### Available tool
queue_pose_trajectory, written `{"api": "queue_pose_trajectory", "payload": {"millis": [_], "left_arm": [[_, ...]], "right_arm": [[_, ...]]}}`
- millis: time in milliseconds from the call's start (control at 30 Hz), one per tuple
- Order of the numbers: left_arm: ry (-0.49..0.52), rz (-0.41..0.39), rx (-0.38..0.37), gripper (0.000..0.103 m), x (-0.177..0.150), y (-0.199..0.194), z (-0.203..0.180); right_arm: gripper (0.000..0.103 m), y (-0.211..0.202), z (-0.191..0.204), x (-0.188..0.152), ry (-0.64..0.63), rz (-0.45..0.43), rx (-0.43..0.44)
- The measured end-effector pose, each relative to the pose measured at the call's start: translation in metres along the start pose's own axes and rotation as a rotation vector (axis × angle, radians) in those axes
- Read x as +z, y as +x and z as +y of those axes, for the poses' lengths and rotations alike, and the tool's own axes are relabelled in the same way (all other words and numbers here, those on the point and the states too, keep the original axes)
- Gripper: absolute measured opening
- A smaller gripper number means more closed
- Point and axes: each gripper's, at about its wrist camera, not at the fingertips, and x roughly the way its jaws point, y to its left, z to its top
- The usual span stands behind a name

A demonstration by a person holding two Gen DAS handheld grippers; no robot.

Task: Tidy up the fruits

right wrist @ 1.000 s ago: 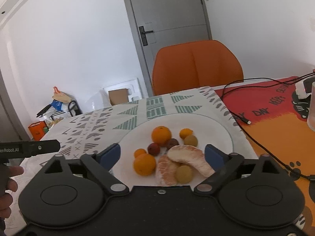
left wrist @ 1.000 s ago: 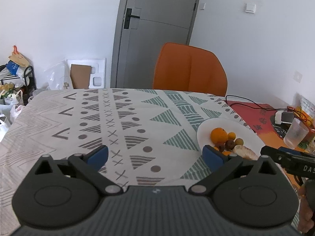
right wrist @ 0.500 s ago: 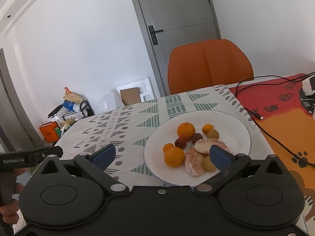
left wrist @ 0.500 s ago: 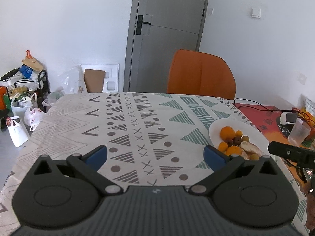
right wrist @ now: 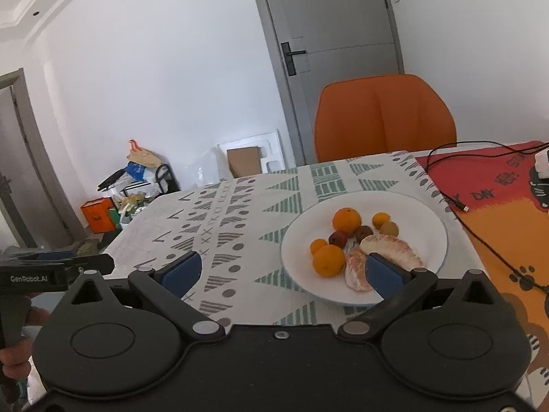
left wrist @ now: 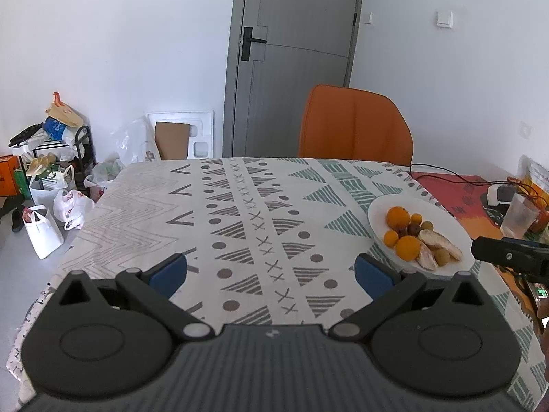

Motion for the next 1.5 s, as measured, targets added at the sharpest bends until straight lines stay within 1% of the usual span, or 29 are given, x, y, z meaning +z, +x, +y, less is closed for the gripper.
{"api": "queue_pose_trajectory", "payload": {"millis": [200,333,533,1000,1500], "left_arm": [[0.009,0.002,0.004,0.103,-0.005,-0.007,0.002],[-0.005,0.002,0.009,0.103,-0.009,-0.009,0.004],[-0.009,-0.002,0.029,0.103,-0.013,-0.014,0.007],[-0.009,0.032,0.035,0.103,-0.026,-0.011,0.008],[-0.011,0.033,0.044,0.103,-0.027,-0.01,0.011]], "right_arm": [[0.103,-0.007,0.005,-0.005,-0.019,0.003,0.025],[0.103,-0.01,0.008,-0.01,-0.03,0.006,0.043],[0.103,-0.013,0.013,-0.018,-0.041,0.015,0.049],[0.103,-0.007,0.018,-0.029,-0.057,0.041,0.046],[0.103,-0.007,0.017,-0.028,-0.053,0.038,0.044]]}}
